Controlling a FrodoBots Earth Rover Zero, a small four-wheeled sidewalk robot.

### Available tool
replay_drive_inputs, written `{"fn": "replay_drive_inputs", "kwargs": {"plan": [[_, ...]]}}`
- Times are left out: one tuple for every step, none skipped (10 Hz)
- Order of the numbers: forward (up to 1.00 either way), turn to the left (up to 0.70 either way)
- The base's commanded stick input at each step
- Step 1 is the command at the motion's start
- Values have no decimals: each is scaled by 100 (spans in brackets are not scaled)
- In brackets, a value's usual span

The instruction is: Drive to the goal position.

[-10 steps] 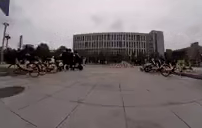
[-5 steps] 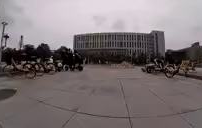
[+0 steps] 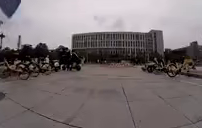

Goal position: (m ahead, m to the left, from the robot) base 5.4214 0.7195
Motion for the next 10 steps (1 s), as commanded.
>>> {"fn": "replay_drive_inputs", "kwargs": {"plan": [[60,-14],[60,-14],[60,-14],[60,-14],[60,-14],[60,-12],[60,-6],[60,0],[60,1],[60,1]]}}
